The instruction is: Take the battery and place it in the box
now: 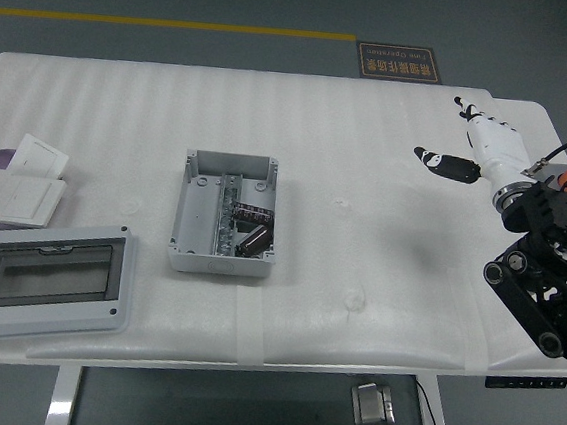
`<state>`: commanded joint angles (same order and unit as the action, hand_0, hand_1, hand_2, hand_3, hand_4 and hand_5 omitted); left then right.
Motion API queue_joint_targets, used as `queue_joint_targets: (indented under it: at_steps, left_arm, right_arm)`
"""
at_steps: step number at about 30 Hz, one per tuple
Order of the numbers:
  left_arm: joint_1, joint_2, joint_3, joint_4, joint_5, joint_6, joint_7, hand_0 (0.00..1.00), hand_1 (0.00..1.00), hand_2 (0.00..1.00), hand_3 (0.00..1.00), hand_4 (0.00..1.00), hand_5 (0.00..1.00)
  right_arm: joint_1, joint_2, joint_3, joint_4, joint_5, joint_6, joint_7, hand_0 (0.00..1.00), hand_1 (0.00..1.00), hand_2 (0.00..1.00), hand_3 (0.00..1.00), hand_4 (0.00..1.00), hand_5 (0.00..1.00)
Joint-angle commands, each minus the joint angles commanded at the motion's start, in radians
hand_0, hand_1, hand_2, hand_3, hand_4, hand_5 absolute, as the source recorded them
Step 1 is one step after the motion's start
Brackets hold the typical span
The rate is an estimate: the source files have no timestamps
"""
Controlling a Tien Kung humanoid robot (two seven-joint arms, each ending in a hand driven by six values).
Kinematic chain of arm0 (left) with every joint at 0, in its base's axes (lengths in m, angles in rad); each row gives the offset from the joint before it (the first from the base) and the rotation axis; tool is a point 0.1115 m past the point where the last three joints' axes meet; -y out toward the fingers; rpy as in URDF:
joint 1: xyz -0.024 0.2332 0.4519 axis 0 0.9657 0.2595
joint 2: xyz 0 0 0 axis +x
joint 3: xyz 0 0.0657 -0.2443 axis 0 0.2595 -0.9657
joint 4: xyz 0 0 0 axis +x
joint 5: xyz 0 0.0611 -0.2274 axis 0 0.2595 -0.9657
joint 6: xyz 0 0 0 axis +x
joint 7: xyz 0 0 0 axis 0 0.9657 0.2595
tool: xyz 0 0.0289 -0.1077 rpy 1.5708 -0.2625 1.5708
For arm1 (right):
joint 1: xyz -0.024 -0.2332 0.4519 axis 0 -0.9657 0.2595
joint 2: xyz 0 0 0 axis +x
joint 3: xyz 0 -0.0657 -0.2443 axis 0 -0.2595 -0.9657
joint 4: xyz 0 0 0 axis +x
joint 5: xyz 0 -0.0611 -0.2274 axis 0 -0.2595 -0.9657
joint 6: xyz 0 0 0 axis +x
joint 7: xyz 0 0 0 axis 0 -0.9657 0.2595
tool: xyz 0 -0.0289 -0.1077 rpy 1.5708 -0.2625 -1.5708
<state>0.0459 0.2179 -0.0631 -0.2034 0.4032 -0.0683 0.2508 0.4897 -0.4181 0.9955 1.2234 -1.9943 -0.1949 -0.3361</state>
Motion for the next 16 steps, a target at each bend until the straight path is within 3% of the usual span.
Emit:
queue_joint_targets:
  at_steps: [16]
  left_arm:
    - [0.000, 0.006, -0.005, 0.001, 0.005, 0.002, 0.000, 0.686, 0.696, 0.458, 0.524, 0.513, 0.482]
  right_arm:
    - [-0.190, -0.058, 0.191, 0.137, 0.007, -0.020, 0.026, 0.877, 0.848, 0.867, 0.956, 0.837, 0.620]
